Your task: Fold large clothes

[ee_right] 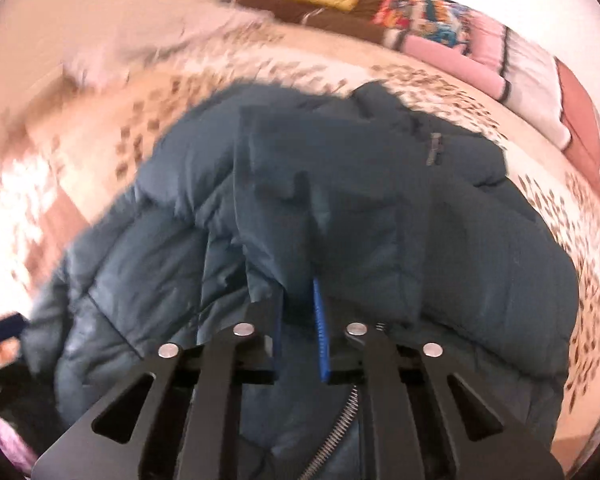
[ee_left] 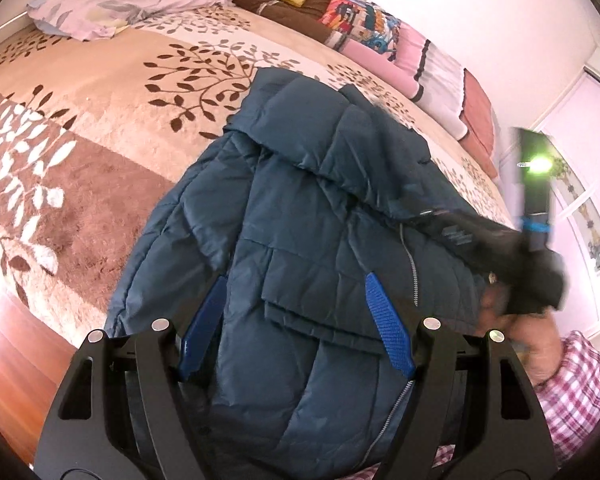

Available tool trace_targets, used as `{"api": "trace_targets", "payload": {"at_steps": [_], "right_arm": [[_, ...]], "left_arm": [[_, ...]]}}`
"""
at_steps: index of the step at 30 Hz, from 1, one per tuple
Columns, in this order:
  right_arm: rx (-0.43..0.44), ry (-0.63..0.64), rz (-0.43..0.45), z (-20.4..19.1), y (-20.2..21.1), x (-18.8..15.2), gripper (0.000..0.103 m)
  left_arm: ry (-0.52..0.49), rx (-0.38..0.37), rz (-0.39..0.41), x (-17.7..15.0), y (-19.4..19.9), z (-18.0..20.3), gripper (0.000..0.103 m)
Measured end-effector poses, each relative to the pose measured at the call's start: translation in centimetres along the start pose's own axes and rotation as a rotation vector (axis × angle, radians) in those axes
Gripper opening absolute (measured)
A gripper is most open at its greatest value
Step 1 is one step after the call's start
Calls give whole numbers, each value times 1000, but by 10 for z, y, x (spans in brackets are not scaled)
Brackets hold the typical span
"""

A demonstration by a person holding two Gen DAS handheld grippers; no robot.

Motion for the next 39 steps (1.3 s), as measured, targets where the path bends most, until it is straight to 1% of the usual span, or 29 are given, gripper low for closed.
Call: {"api": "trace_targets", "payload": {"at_steps": [3, 7, 9, 12, 14, 17, 18, 19, 21, 22, 23, 25, 30, 32, 34, 36, 39], "right_arm": [[53, -107, 54, 34, 30, -4, 9], [124, -271, 72, 77, 46, -13, 8], [155, -370, 60, 107, 44, -26, 8], [196, -488, 20, 137, 30, -48, 8], [228, -544, -5, 150, 21, -61, 8], [305, -642, -60, 166, 4, -75, 8], [344, -677, -74, 171, -2, -79, 9], [377, -704, -78, 173, -5, -82, 11], [433, -740, -76, 177, -6, -89, 21], [444, -750, -73, 180, -5, -91, 36], [455, -761, -65, 183, -4, -93, 53], [478, -772, -27, 189, 0, -94, 67], [518, -803, 23, 196, 13, -107, 68], [525, -817, 28, 198, 15, -114, 70], [529, -812, 14, 196, 11, -112, 70], [510, -797, -9, 189, 5, -107, 70], [498, -764, -30, 174, -2, -93, 70]], "left_arm": [[-3, -1, -6, 0, -2, 4, 71], [-32, 4, -12, -3, -3, 16, 71], [-42, 7, -16, -4, -4, 21, 71], [-51, 12, -29, -6, -7, 28, 71], [-60, 20, -36, -8, -9, 33, 71], [-75, 33, -50, -9, -11, 40, 71], [-82, 37, -54, -10, -12, 43, 71], [-86, 40, -56, -10, -13, 45, 71], [-94, 47, -63, -11, -14, 48, 71], [-96, 50, -66, -11, -15, 49, 71], [-97, 53, -69, -11, -16, 50, 71], [-95, 55, -75, -11, -17, 51, 71], [-98, 61, -81, -11, -20, 53, 71], [-98, 62, -84, -12, -21, 53, 71], [-95, 63, -89, -13, -23, 53, 71], [-95, 63, -95, -14, -24, 54, 71], [-99, 64, -95, -17, -23, 55, 71]]}}
Point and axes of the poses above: each gripper's, at about its wrist camera, not at the fingertips, and y roughly against the way its jaws point, z to its right, x to its top, the point moved 6 cm from there along -y, roughly the way its jaws point, and after that the axes turned 12 degrees about -z, right-handed, at the moved point
